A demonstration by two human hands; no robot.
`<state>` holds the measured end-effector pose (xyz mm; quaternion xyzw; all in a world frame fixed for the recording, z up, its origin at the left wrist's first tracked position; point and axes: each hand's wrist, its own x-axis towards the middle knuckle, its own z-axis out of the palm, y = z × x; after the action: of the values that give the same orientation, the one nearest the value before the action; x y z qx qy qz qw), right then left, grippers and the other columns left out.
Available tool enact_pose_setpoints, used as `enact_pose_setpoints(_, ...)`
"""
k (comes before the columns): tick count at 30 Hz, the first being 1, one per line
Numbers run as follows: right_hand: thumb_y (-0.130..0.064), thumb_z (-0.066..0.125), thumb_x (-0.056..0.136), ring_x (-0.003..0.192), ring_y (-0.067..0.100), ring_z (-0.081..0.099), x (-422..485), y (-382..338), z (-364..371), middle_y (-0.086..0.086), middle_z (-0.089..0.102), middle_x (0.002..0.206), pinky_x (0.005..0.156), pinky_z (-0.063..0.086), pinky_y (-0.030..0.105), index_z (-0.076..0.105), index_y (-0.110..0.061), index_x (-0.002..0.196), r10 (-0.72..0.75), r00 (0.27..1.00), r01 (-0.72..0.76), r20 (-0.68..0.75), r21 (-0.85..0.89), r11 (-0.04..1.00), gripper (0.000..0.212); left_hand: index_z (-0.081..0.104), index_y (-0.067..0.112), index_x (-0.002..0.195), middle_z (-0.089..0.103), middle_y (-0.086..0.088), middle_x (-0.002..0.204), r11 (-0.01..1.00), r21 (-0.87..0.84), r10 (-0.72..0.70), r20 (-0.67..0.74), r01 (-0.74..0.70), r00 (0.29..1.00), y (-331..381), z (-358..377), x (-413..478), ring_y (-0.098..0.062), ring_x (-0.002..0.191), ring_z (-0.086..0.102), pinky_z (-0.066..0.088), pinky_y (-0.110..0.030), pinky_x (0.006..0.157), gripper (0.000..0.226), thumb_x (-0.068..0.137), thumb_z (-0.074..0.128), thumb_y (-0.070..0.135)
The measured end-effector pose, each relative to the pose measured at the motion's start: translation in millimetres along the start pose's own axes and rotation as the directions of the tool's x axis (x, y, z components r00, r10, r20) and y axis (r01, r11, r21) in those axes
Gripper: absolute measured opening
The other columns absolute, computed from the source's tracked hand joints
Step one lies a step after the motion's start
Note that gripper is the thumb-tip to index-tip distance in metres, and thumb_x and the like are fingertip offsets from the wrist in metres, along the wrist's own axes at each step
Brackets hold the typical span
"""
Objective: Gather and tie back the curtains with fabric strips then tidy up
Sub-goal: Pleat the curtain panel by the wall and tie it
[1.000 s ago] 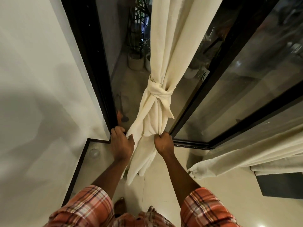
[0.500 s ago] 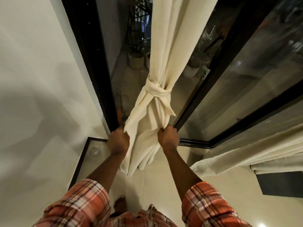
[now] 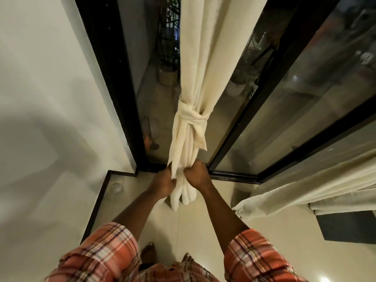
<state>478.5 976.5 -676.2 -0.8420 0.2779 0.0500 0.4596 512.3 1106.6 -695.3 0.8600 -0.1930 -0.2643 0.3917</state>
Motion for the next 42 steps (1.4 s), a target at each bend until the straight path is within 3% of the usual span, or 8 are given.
enact_pose_setpoints(3, 0.000, 0.051, 0.081, 0.104, 0.025, 0.062, -1.8, -1.2, 1.0, 0.011, 0.067, 0.112, 0.077, 0.043, 0.026, 0.063, -0.005, 0.117, -0.030, 0.986, 0.028, 0.162, 0.015, 0.999, 0.038, 0.034, 0.019, 0.143, 0.049, -0.006, 0.138, 0.992, -0.086, -0.075, 0.186, 0.092, 0.980, -9.3, 9.3, 3.1, -0.024, 0.127, 0.046, 0.036, -0.035, 0.109, 0.060, 0.089, 0.060, 0.020)
enact_pose_setpoints(8, -0.001, 0.050, 0.084, 0.119, 0.019, 0.056, 11.0, 15.7, -5.8, 0.003, 0.060, 0.130, 0.100, 0.047, 0.034, 0.051, -0.016, 0.136, -0.039, 0.999, 0.040, -0.020, 0.071, 0.997, 0.054, 0.038, 0.016, 0.140, 0.053, -0.004, 0.131, 0.996, 0.056, -0.062, -0.066, 0.065, 0.996, -7.0, 4.2, 2.4, -0.024, 0.124, 0.049, 0.037, -0.032, 0.103, 0.051, 0.092, 0.057, 0.017)
enact_pose_setpoints(10, 0.002, 0.045, 0.087, 0.126, 0.016, 0.047, 9.0, 13.2, -5.3, -0.001, 0.049, 0.139, 0.108, 0.039, 0.032, 0.036, -0.014, 0.146, -0.071, 0.994, 0.065, 0.085, 0.074, 0.995, 0.062, 0.030, 0.019, 0.145, 0.047, -0.004, 0.139, 0.999, 0.023, -0.047, -0.011, 0.047, 0.999, -5.5, 3.6, 1.8, -0.025, 0.129, 0.045, 0.034, -0.029, 0.106, 0.060, 0.092, 0.057, 0.014)
enact_pose_setpoints(13, 0.002, 0.047, 0.091, 0.123, 0.025, 0.051, 3.2, 8.5, 5.4, 0.010, 0.054, 0.133, 0.101, 0.039, 0.028, 0.044, -0.004, 0.137, -0.097, 0.962, 0.097, 0.255, 0.014, 0.995, 0.046, 0.016, 0.026, 0.150, 0.043, -0.006, 0.144, 0.994, -0.044, -0.095, 0.118, 0.101, 0.988, -4.4, 13.3, 9.5, -0.027, 0.129, 0.045, 0.037, -0.039, 0.110, 0.070, 0.093, 0.053, 0.010)
enact_pose_setpoints(22, 0.001, 0.048, 0.091, 0.118, 0.029, 0.055, -3.3, 8.5, 2.6, 0.015, 0.059, 0.128, 0.094, 0.042, 0.029, 0.054, -0.002, 0.128, -0.044, 0.973, 0.052, 0.228, -0.030, 0.998, 0.038, 0.026, 0.019, 0.147, 0.047, -0.009, 0.140, 0.992, 0.056, -0.119, 0.108, 0.113, 0.987, 3.0, 16.5, 3.7, -0.030, 0.128, 0.046, 0.038, -0.041, 0.109, 0.060, 0.093, 0.047, 0.003)
enact_pose_setpoints(29, -0.012, 0.051, 0.086, 0.103, 0.025, 0.065, -5.7, -2.5, -9.3, 0.002, 0.068, 0.112, 0.087, 0.054, 0.038, 0.062, -0.018, 0.118, -0.058, 0.988, 0.032, -0.140, -0.181, 0.983, 0.034, 0.042, 0.021, 0.136, 0.056, -0.003, 0.128, 0.997, 0.000, -0.077, -0.311, 0.081, 0.947, 27.6, -7.5, -4.5, -0.027, 0.119, 0.055, 0.045, -0.038, 0.100, 0.041, 0.096, 0.051, 0.019)
enact_pose_setpoints(33, -0.034, 0.052, 0.096, 0.112, 0.017, 0.060, -6.2, -42.7, -46.3, -0.004, 0.061, 0.123, 0.096, 0.049, 0.034, 0.050, -0.024, 0.130, -0.155, 0.864, 0.129, -0.478, -0.088, 0.988, 0.035, 0.039, 0.032, 0.132, 0.051, 0.002, 0.132, 0.988, -0.051, 0.087, -0.598, -0.146, 0.797, 63.7, -45.4, 8.1, -0.025, 0.124, 0.052, 0.047, -0.046, 0.100, 0.041, 0.094, 0.053, 0.030)
enact_pose_setpoints(42, -0.046, 0.038, 0.095, 0.122, -0.001, 0.047, -38.5, -266.1, -198.0, -0.019, 0.041, 0.137, 0.092, 0.044, 0.022, 0.036, -0.035, 0.137, -0.632, 0.177, 0.782, -0.754, -0.282, 0.556, 0.044, 0.008, 0.049, 0.144, 0.028, 0.022, 0.146, 0.632, -0.003, 0.484, -0.779, -0.775, 0.398, 294.5, -193.9, -13.3, -0.003, 0.132, 0.038, 0.039, -0.032, 0.106, 0.081, 0.078, 0.050, 0.070)
